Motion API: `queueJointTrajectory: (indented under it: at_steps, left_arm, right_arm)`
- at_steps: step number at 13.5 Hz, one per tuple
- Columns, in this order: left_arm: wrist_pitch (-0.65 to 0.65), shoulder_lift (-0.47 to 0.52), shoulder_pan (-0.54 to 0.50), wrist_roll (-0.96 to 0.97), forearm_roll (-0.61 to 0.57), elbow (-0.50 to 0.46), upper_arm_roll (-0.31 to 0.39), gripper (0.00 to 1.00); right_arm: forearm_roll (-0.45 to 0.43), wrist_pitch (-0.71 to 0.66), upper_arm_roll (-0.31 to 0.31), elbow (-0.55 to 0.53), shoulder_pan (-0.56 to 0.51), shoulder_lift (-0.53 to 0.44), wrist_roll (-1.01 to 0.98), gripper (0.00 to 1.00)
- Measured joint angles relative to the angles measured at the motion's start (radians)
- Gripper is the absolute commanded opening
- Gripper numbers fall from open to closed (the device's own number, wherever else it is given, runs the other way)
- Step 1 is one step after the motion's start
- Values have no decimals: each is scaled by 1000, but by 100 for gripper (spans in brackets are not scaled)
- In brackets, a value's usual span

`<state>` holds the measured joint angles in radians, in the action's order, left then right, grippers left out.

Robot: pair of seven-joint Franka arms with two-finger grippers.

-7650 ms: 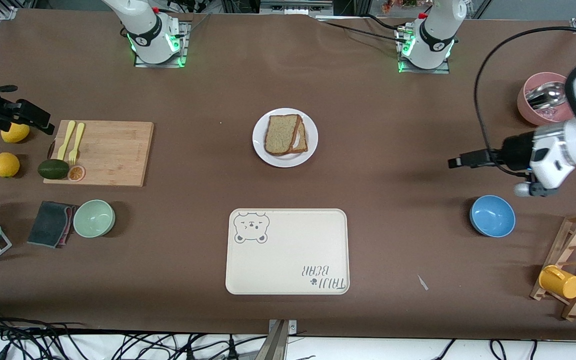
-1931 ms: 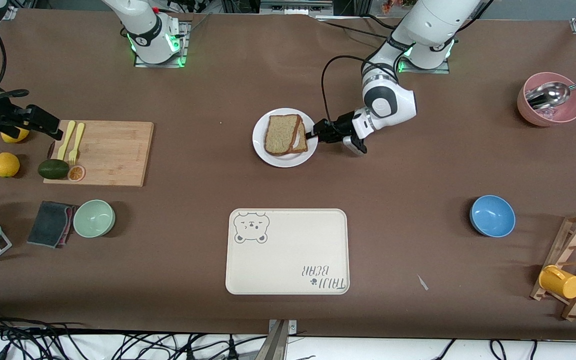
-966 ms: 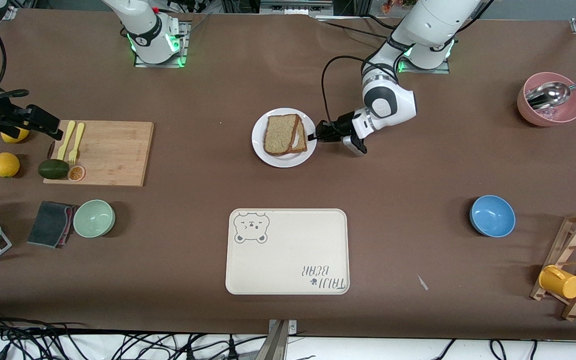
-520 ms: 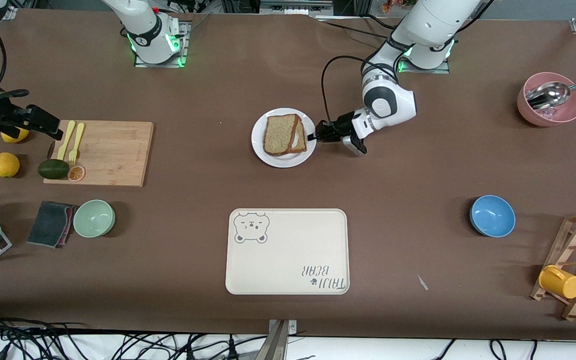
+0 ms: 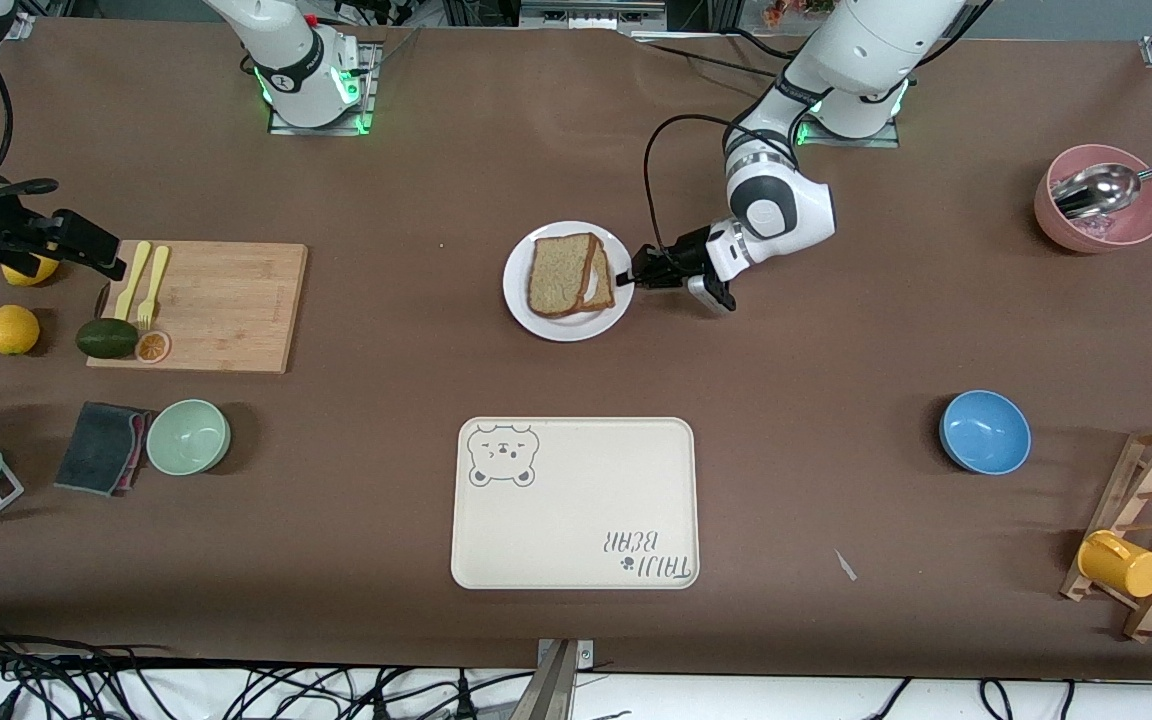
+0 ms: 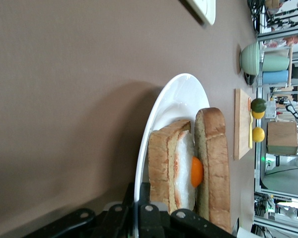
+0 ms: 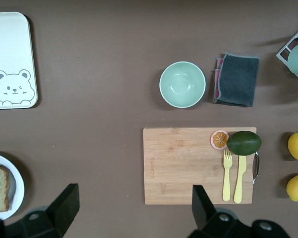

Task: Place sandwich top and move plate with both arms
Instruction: 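Slide the plate with the left gripper onto the bear tray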

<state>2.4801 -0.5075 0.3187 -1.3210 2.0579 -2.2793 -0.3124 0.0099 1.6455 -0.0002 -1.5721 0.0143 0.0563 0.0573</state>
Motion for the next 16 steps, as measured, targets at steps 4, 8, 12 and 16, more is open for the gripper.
queueJointTrajectory:
  at_steps: [4,8,12,16]
  left_arm:
    - [5,-1,-37,2,26,57,4,0]
    - [10,-3,-59,29,52,148,12,0]
    - [46,-58,-119,63,52,273,27,0]
    - [145,-190,-133,97,52,484,32,0]
  right_arm:
    - [0,0,0,0,0,0,0,100]
    - [0,0,0,0,0,0,0,100]
    - [0,0,0,-1,0,0,0,100]
    - [0,0,0,-1,0,0,0,100]
